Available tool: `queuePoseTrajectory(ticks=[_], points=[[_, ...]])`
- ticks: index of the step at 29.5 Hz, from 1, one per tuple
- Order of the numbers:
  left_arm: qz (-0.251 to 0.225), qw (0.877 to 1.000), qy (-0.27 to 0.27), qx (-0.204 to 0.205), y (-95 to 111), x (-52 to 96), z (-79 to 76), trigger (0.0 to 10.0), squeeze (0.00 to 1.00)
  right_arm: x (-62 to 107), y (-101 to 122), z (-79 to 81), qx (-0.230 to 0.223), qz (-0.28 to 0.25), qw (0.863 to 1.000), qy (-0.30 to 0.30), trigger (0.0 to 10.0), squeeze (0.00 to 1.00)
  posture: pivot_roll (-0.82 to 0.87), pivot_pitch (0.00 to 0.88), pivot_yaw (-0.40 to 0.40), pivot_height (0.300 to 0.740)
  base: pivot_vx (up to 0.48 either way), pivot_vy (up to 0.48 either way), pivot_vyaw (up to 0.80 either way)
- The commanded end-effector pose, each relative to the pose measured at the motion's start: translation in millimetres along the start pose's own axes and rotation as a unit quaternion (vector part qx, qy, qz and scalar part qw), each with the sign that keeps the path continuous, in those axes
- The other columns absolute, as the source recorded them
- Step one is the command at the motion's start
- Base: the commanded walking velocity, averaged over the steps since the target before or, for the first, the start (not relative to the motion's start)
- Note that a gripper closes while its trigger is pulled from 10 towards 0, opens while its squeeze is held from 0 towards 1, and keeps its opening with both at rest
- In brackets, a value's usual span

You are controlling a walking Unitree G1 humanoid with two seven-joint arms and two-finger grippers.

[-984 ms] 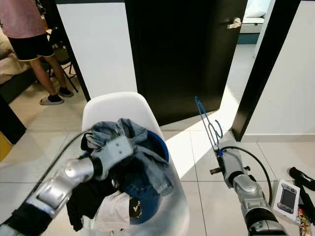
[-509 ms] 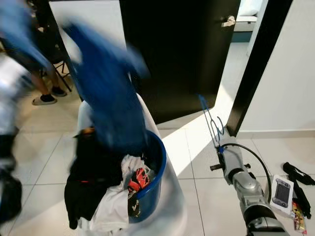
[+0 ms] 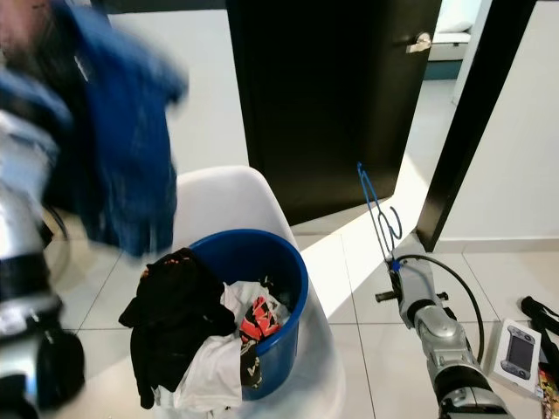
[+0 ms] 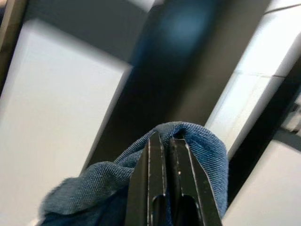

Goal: Hang hanger

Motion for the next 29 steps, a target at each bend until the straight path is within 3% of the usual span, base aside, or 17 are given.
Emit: queuePoseTrajectory(ticks=[1,4,8,14,20,21,23,24,25,26,29], points=[[-0.039,0.999,-0.032,0.013,21,-1.4,-17.2,0.0,0.00,0.1,-3,3.2,-0.009,0.003,1.000,0.002,10.0,0.00,-0.04,0.000,0.021,0.740,0.000,0.000,0.00],[-0.034,0.997,-0.052,0.038,18,1.1,-29.2,0.0,0.00,-0.5,-3,4.0,-0.007,0.004,1.000,0.003,10.0,0.00,-0.03,0.000,0.017,0.740,0.000,0.000,0.00],[-0.054,0.992,-0.078,0.088,33,-2.3,-50.4,0.0,0.00,-1.9,-2,6.2,-0.007,0.003,1.000,0.005,10.0,0.00,-0.02,0.000,0.020,0.740,0.000,0.000,0.00],[-0.072,0.988,-0.093,0.102,45,-3.1,-60.7,0.0,0.00,-1.9,-2,7.5,-0.009,0.004,1.000,0.006,10.0,0.00,-0.02,0.000,0.020,0.740,0.000,0.000,0.00],[-0.094,0.976,-0.143,0.133,62,-4.4,-88.0,0.0,0.00,-1.9,-4,8.5,-0.011,0.005,1.000,0.005,10.0,0.00,-0.02,0.000,0.019,0.740,0.000,0.000,0.00],[-0.090,0.971,-0.170,0.142,62,-2.9,-101.2,0.0,0.00,-2.2,-3,8.2,-0.011,0.004,1.000,0.004,10.0,0.00,-0.02,0.000,0.021,0.740,0.000,0.000,0.00],[-0.090,0.971,-0.170,0.142,62,-2.9,-101.2,0.0,0.00,-2.2,-3,8.2,-0.011,0.004,1.000,0.004,10.0,0.00,-0.02,0.000,0.021,0.740,0.000,0.000,0.00],[-0.079,0.963,-0.200,0.163,58,-0.1,-116.7,0.0,0.00,-2.6,-2,8.1,-0.012,0.003,1.000,0.003,10.0,0.00,-0.02,0.000,0.024,0.740,0.000,0.000,0.00],[-0.079,0.963,-0.200,0.163,58,-0.1,-116.7,0.0,0.00,-2.6,-2,8.1,-0.012,0.003,1.000,0.003,10.0,0.00,-0.02,0.000,0.024,0.740,0.000,0.000,0.00],[-0.069,0.952,-0.231,0.187,54,3.8,-131.5,0.0,0.00,-2.8,-2,8.1,-0.012,0.002,1.000,0.003,10.0,0.00,-0.02,0.000,0.024,0.740,0.000,0.000,0.00],[-0.061,0.941,-0.260,0.205,51,7.6,-142.8,0.0,0.00,-2.6,-2,8.1,-0.013,0.002,1.000,0.002,10.0,0.00,-0.02,0.000,0.029,0.740,0.000,0.000,0.00]])
Point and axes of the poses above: a point about 5 cm out from each wrist's last joint towards the gripper, its own x axis pointing back from the gripper into the wrist, its own y axis along the axis of the wrist's last joint, z = x × y, the point moved 2 cm from there along -x, pointing out of the wrist towards the gripper, and after that the axes turned 8 degrees about -x, right-handed, at the moved point
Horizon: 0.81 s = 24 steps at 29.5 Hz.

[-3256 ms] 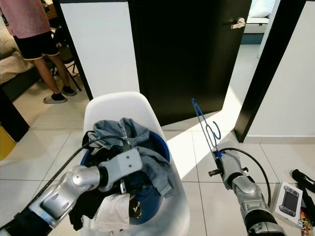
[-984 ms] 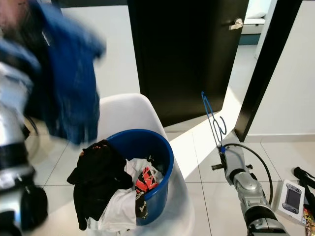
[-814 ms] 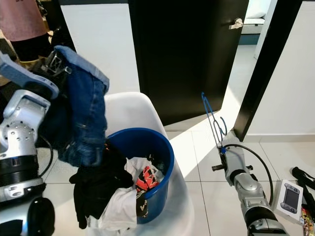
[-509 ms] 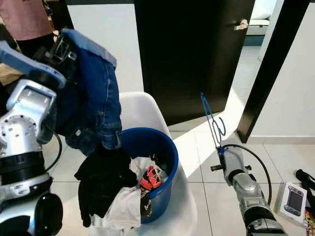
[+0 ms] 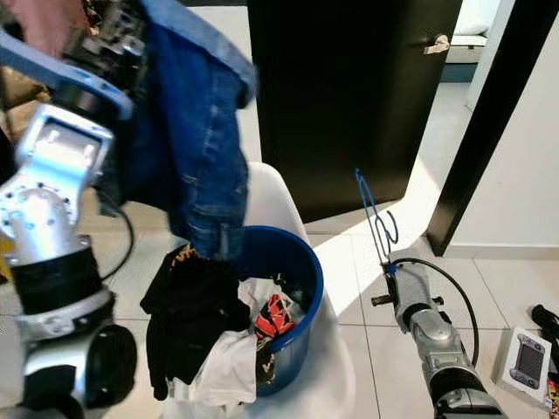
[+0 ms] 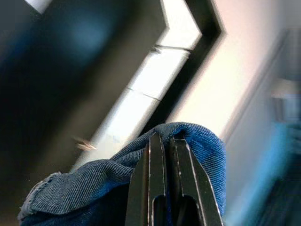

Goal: Hang hanger

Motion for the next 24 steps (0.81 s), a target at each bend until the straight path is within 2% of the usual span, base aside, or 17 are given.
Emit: queuePoseTrajectory(ticks=[1,4,6,7,9,10,11,12,13,14,15,16,17,19,20,23,24], points=[[-0.006,0.999,-0.044,0.016,1,-0.9,-18.8,0.0,0.00,-0.8,2,0.2,-0.004,-0.005,1.000,-0.003,10.0,0.00,-0.03,0.000,0.029,0.740,0.000,0.000,0.00],[-0.002,0.999,-0.030,0.023,-2,0.8,-14.8,0.0,0.00,-0.5,1,0.0,-0.005,-0.005,1.000,-0.003,10.0,0.00,-0.03,0.000,0.031,0.740,0.000,0.000,0.00],[0.014,0.999,0.038,0.012,-10,8.9,10.1,0.0,0.00,-0.1,1,-0.6,-0.005,-0.004,1.000,-0.004,10.0,0.00,-0.03,0.000,0.032,0.740,0.000,0.000,0.00],[0.014,0.999,0.038,0.012,-10,8.9,10.1,0.0,0.00,-0.1,1,-0.6,-0.005,-0.004,1.000,-0.004,10.0,0.00,-0.03,0.000,0.032,0.740,0.000,0.000,0.00],[0.053,0.987,0.153,-0.018,-23,32.8,55.9,0.0,0.00,0.2,0,-1.0,-0.003,-0.002,1.000,-0.004,10.0,0.00,-0.02,0.000,0.027,0.740,0.000,0.000,0.00],[0.053,0.987,0.153,-0.018,-23,32.8,55.9,0.0,0.00,0.2,0,-1.0,-0.003,-0.002,1.000,-0.004,10.0,0.00,-0.02,0.000,0.027,0.740,0.000,0.000,0.00],[0.068,0.978,0.194,-0.026,-27,44.2,71.8,0.0,0.00,0.3,0,-1.1,-0.002,-0.001,1.000,-0.003,10.0,0.00,-0.02,0.000,0.027,0.740,0.000,0.000,0.00],[0.068,0.978,0.194,-0.026,-27,44.2,71.8,0.0,0.00,0.3,0,-1.1,-0.002,-0.001,1.000,-0.003,10.0,0.00,-0.02,0.000,0.027,0.740,0.000,0.000,0.00],[0.105,0.957,0.269,-0.039,-37,71.1,99.3,0.0,0.00,0.2,0,-0.8,-0.001,0.000,1.000,-0.002,10.0,0.00,-0.02,0.000,0.026,0.740,0.000,0.000,0.00],[0.105,0.957,0.269,-0.039,-37,71.1,99.3,0.0,0.00,0.2,0,-0.8,-0.001,0.000,1.000,-0.002,10.0,0.00,-0.02,0.000,0.026,0.740,0.000,0.000,0.00],[0.137,0.935,0.325,-0.048,-46,96.5,118.8,0.0,0.00,0.2,0,-0.8,0.000,0.001,1.000,-0.001,10.0,0.00,-0.01,0.000,0.022,0.740,0.000,0.000,0.00],[0.137,0.935,0.325,-0.048,-46,96.5,118.8,0.0,0.00,0.2,0,-0.8,0.000,0.001,1.000,-0.001,10.0,0.00,-0.01,0.000,0.022,0.740,0.000,0.000,0.00],[0.189,0.895,0.397,-0.070,-57,139.8,144.2,0.0,0.00,0.0,-1,-0.5,0.001,0.003,1.000,0.001,10.0,0.00,-0.01,0.000,0.016,0.740,0.000,0.000,0.00],[0.189,0.895,0.397,-0.070,-57,139.8,144.2,0.0,0.00,0.0,-1,-0.5,0.001,0.003,1.000,0.001,10.0,0.00,-0.01,0.000,0.016,0.740,0.000,0.000,0.00],[0.244,0.835,0.482,-0.108,-60,201.3,169.8,0.0,0.00,-0.3,-1,0.2,0.002,0.006,1.000,0.003,10.0,0.00,-0.01,0.000,0.014,0.740,0.000,0.000,0.00],[0.244,0.835,0.482,-0.108,-60,201.3,169.8,0.0,0.00,-0.3,-1,0.2,0.002,0.006,1.000,0.003,10.0,0.00,-0.01,0.000,0.014,0.740,0.000,0.000,0.00],[0.245,0.811,0.516,-0.122,-54,224.0,178.6,0.0,0.00,-0.3,-2,0.8,0.002,0.007,1.000,0.004,10.0,0.00,0.00,0.000,0.011,0.740,0.000,0.000,0.00]])
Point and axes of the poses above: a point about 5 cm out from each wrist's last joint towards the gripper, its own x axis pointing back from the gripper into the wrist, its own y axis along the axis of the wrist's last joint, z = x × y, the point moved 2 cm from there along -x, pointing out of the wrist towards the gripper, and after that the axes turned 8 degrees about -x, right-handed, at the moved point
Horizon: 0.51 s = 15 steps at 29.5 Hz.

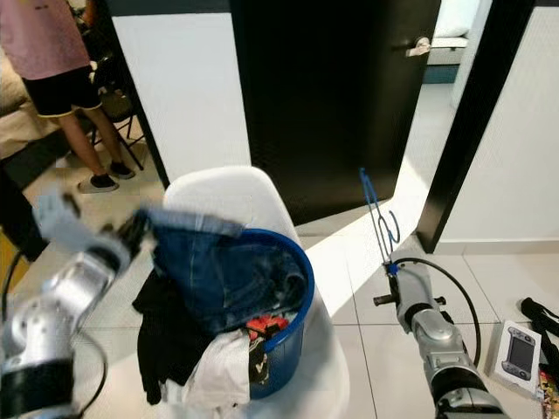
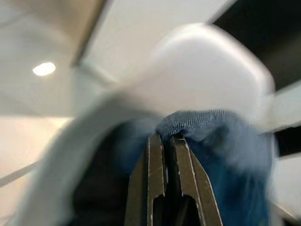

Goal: Hang hanger

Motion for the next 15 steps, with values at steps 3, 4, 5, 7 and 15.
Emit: queuePoseTrajectory(ticks=[3,4,5,7,15], points=[[-0.022,0.997,0.074,-0.026,8,4.3,34.8,0.0,0.00,-0.5,-2,2.8,-0.001,0.005,1.000,0.005,10.0,0.00,0.00,0.000,0.011,0.740,0.000,0.000,0.00],[-0.020,0.992,0.114,-0.048,7,6.2,54.5,0.0,0.00,-0.6,-3,4.0,-0.001,0.007,1.000,0.007,10.0,0.00,0.00,0.000,0.009,0.740,0.000,0.000,0.00],[-0.020,0.992,0.114,-0.048,7,6.2,54.5,0.0,0.00,-0.6,-3,4.0,-0.001,0.007,1.000,0.007,10.0,0.00,0.00,0.000,0.009,0.740,0.000,0.000,0.00],[-0.021,0.986,0.148,-0.068,8,7.3,70.2,0.0,0.00,-0.6,-3,5.0,-0.001,0.007,1.000,0.008,10.0,0.00,0.00,0.000,0.012,0.740,0.000,0.000,0.00],[-0.107,0.963,0.228,-0.095,42,16.8,98.6,0.0,0.00,0.2,-5,5.0,-0.002,0.008,1.000,0.010,10.0,0.00,-0.01,0.000,0.017,0.740,0.000,0.000,0.00]])
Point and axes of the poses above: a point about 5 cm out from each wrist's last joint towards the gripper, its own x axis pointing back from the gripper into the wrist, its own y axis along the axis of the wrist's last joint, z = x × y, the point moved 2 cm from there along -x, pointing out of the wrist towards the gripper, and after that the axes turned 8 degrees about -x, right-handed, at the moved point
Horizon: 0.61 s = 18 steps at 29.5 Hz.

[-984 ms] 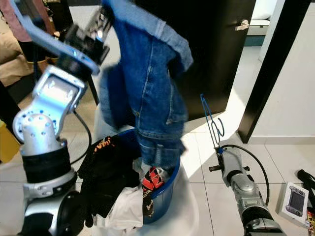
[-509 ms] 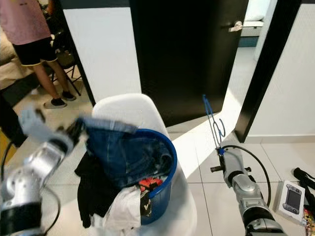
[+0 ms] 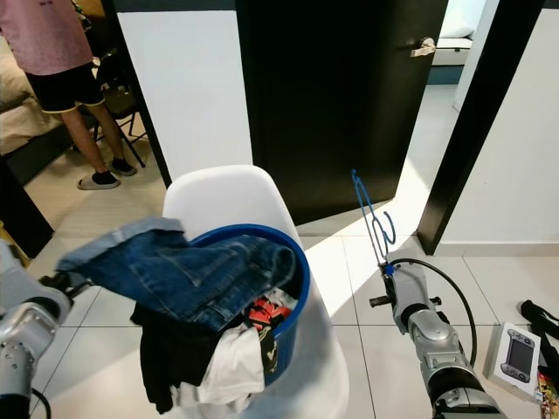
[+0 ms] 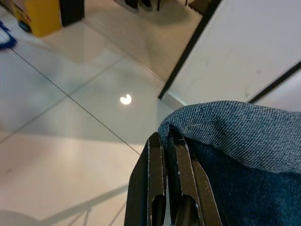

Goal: Hang hanger

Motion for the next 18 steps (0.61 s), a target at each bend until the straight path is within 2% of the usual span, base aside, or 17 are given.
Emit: queuePoseTrajectory(ticks=[1,2,4,6,7,8,10,11,14,16,18], points=[[-0.075,0.996,0.045,0.007,37,0.0,21.8,0.0,0.00,1.0,-4,0.9,-0.002,0.006,1.000,0.003,10.0,0.00,-0.02,0.000,0.015,0.740,0.000,0.000,0.00],[-0.075,0.996,0.045,0.007,37,0.0,21.8,0.0,0.00,1.0,-4,0.9,-0.002,0.006,1.000,0.003,10.0,0.00,-0.02,0.000,0.015,0.740,0.000,0.000,0.00],[-0.141,0.989,0.033,0.040,78,4.6,23.6,0.0,0.00,1.1,-3,-0.6,-0.001,0.006,1.000,0.002,10.0,0.00,0.00,0.000,0.004,0.740,0.000,0.000,0.00],[-0.141,0.989,0.033,0.040,78,4.6,23.6,0.0,0.00,1.1,-3,-0.6,-0.001,0.006,1.000,0.002,10.0,0.00,0.00,0.000,0.004,0.740,0.000,0.000,0.00],[-0.162,0.985,0.023,0.051,92,7.0,22.2,0.0,0.00,0.7,-2,-0.6,-0.001,0.006,1.000,0.003,10.0,0.00,0.00,0.000,0.004,0.740,0.000,0.000,0.00],[-0.162,0.985,0.023,0.051,92,7.0,22.2,0.0,0.00,0.7,-2,-0.6,-0.001,0.006,1.000,0.003,10.0,0.00,0.00,0.000,0.004,0.740,0.000,0.000,0.00],[-0.192,0.978,-0.017,0.082,111,12.9,12.0,0.0,0.00,-0.9,0,1.5,0.000,0.004,1.000,0.005,10.0,0.00,0.00,0.000,0.002,0.740,0.000,0.000,0.00],[-0.192,0.978,-0.017,0.082,111,12.9,12.0,0.0,0.00,-0.9,0,1.5,0.000,0.004,1.000,0.005,10.0,0.00,0.00,0.000,0.002,0.740,0.000,0.000,0.00],[-0.216,0.967,-0.060,0.121,129,20.9,-4.4,0.0,0.00,-1.5,1,2.7,0.001,0.005,1.000,0.008,10.0,0.00,0.01,0.000,-0.012,0.740,0.000,0.000,0.00],[-0.229,0.962,-0.091,0.116,136,25.6,-16.0,0.0,0.00,-1.5,0,2.6,0.004,0.007,1.000,0.010,10.0,0.00,0.01,0.000,-0.012,0.740,0.000,0.000,0.00],[-0.227,0.961,-0.110,0.115,135,26.5,-22.4,0.0,0.00,-1.6,0,2.6,0.005,0.008,1.000,0.010,10.0,0.00,0.01,0.000,-0.012,0.740,0.000,0.000,0.00]])
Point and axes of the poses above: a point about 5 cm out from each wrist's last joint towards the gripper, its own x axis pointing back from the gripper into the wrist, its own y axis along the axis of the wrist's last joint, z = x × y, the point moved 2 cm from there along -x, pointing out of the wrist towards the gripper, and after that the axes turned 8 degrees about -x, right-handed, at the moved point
